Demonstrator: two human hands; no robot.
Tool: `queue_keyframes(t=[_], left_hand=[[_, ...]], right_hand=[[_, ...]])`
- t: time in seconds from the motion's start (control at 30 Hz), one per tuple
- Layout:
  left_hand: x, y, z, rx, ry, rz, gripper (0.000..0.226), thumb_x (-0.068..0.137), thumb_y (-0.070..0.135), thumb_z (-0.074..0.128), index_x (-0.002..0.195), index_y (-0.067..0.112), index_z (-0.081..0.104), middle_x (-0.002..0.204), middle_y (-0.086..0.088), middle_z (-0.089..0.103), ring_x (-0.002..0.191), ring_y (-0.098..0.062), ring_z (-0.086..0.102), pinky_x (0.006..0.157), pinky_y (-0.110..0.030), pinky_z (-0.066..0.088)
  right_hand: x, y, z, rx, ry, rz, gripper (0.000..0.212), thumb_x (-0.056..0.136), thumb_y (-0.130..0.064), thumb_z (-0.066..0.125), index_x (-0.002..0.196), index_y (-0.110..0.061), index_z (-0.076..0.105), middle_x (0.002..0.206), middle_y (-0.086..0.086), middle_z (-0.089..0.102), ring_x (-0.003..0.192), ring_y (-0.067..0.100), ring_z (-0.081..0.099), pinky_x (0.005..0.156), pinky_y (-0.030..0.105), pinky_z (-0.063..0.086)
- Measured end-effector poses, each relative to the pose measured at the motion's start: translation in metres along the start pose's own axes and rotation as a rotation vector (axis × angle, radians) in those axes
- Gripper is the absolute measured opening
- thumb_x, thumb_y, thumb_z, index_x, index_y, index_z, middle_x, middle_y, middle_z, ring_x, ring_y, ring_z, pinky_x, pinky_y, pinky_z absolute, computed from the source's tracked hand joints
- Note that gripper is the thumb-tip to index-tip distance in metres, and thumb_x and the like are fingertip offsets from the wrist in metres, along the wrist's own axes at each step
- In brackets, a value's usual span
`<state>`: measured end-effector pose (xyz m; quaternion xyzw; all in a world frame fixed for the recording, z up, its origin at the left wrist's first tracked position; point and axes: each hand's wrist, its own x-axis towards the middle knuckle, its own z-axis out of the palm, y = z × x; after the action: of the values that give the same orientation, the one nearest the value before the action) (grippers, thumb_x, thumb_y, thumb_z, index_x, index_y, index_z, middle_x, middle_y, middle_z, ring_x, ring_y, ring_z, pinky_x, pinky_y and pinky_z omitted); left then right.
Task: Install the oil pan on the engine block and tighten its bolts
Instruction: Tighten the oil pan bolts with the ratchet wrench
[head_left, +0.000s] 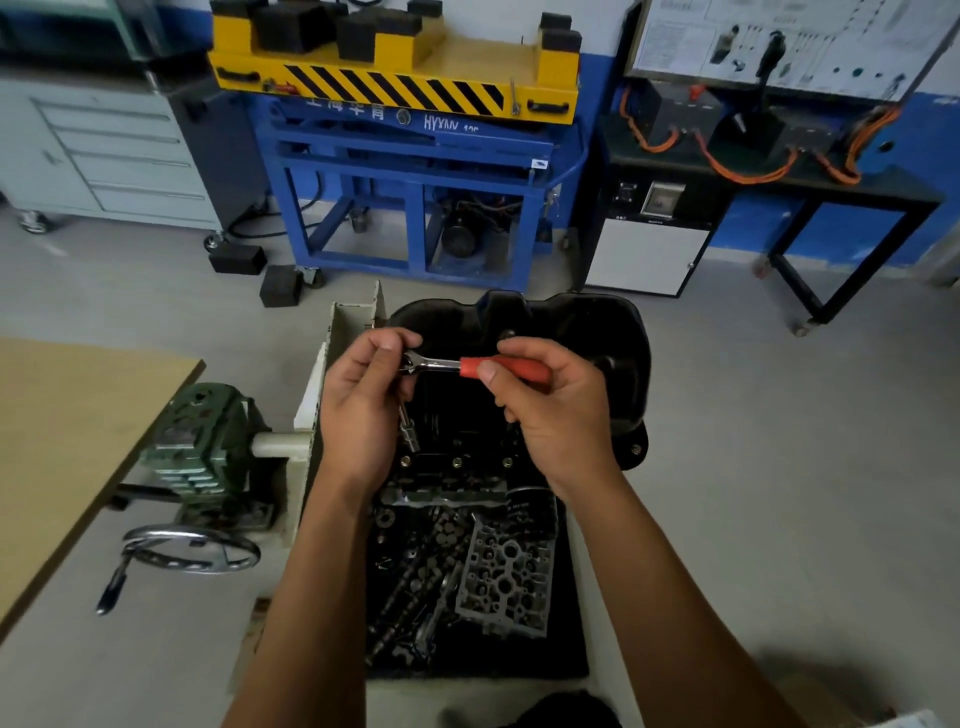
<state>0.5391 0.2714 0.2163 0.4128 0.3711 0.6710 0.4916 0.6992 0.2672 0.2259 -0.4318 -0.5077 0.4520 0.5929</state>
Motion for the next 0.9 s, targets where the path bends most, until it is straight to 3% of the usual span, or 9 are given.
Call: queue_keyframes(t=[0.17, 0.57, 0.7, 0.9], left_hand=[[-0.005, -0.009, -0.010, 0.037, 0.038, 0.018, 0.018, 0.099, 0.020, 0.049, 0.089, 0.013, 0.063, 0.072, 0.008, 0.056, 0.065, -0.010, 0.041, 0.062, -0.020, 0.036], [-0.011, -0.033, -0.015, 0.084, 0.103, 0.049, 0.026, 0.096, 0.024, 0.049, 0.083, 0.025, 0.071, 0.074, 0.008, 0.056, 0.068, -0.008, 0.045, 0.061, -0.019, 0.037], [-0.010, -0.035, -0.009, 0.122, 0.140, 0.068, 0.026, 0.098, 0.026, 0.046, 0.086, 0.022, 0.068, 0.076, 0.009, 0.058, 0.072, -0.008, 0.048, 0.067, -0.020, 0.040], [-0.017, -0.025, 0.002, 0.281, 0.142, 0.013, 0.028, 0.100, 0.029, 0.043, 0.088, 0.014, 0.064, 0.071, 0.008, 0.053, 0.066, -0.007, 0.045, 0.064, -0.022, 0.039]], right_hand=[[-0.008, 0.010, 0.003, 0.036, -0.021, 0.071, 0.016, 0.082, -0.006, 0.079, 0.092, -0.017, 0.072, 0.073, -0.004, 0.070, 0.063, 0.004, 0.063, 0.058, 0.015, 0.049], [-0.027, 0.018, -0.004, -0.041, -0.085, 0.112, 0.017, 0.083, -0.009, 0.079, 0.090, -0.024, 0.072, 0.073, -0.005, 0.070, 0.061, 0.005, 0.064, 0.057, 0.016, 0.049], [-0.043, 0.016, -0.004, -0.109, -0.178, 0.147, 0.017, 0.083, -0.020, 0.080, 0.091, -0.030, 0.070, 0.085, -0.007, 0.074, 0.072, 0.005, 0.069, 0.063, 0.016, 0.052], [-0.068, 0.017, 0.004, -0.205, -0.339, 0.209, 0.026, 0.079, -0.036, 0.079, 0.099, -0.031, 0.063, 0.085, -0.008, 0.074, 0.075, 0.008, 0.069, 0.069, 0.024, 0.055]])
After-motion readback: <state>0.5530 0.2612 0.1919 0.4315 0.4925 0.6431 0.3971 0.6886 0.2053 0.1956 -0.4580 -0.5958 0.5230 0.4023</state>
